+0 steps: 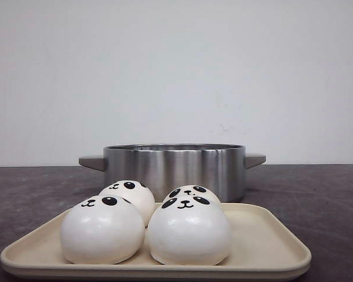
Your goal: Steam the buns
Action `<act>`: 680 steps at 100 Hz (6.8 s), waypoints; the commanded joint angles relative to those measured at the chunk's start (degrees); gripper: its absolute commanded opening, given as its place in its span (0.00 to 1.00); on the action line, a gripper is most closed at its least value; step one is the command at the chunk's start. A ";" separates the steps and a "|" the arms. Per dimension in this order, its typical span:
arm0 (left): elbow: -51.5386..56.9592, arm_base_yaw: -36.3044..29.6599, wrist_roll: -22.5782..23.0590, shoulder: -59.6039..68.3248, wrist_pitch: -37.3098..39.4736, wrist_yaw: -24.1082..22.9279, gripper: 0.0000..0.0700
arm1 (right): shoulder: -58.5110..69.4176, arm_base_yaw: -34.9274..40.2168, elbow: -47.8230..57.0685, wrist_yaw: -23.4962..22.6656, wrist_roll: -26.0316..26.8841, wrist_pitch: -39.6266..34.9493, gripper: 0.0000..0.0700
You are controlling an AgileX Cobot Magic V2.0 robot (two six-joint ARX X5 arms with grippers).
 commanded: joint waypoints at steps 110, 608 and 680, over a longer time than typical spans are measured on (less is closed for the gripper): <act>59.69 0.00 1.53 31.91 -31.98 24.35 1.00 | 23.69 0.17 54.38 -31.43 7.93 -12.66 1.00; 59.69 -20.61 13.51 36.15 -33.94 23.26 1.00 | 113.44 27.36 104.89 -4.13 6.25 -37.27 0.00; 59.69 -20.61 12.02 36.15 -34.07 23.26 1.00 | 125.02 24.57 104.87 -2.93 7.06 -35.28 0.17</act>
